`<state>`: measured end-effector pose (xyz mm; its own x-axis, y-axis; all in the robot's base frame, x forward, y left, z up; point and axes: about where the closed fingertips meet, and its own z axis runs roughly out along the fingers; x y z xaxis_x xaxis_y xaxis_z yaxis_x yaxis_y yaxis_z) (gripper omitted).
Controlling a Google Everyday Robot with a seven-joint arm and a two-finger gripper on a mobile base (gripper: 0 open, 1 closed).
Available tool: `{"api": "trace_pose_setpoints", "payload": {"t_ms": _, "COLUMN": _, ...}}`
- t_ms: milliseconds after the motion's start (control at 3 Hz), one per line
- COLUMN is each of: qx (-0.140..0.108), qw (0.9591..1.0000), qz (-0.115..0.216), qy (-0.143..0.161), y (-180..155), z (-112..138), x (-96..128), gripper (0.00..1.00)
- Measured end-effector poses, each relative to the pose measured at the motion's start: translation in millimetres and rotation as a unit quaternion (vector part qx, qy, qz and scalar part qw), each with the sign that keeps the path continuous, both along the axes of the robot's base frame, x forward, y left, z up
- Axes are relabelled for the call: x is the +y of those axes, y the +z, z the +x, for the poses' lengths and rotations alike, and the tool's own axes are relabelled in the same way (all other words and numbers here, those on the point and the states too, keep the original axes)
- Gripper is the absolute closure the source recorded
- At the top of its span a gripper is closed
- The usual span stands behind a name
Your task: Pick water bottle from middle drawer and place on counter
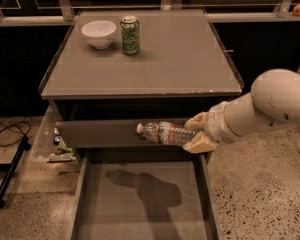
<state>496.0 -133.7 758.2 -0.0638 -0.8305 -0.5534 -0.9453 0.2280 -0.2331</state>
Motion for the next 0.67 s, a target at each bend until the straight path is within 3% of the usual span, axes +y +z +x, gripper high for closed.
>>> {"api": "trace_pose_setpoints", "payload": {"t_ms": 333, "qx": -0.007, "qw": 0.9994, "qz": -0.010, "qy": 0.031, "y": 47, "z": 0, "x": 5, "gripper": 1.00}}
{"api": "trace_pose_setpoints", "payload": {"t_ms": 667, "qx": -0.035, "qw": 0.9985, "qz": -0.015, "qy": 0.040, "y": 102, "z": 15, "x": 11, "gripper": 1.00}}
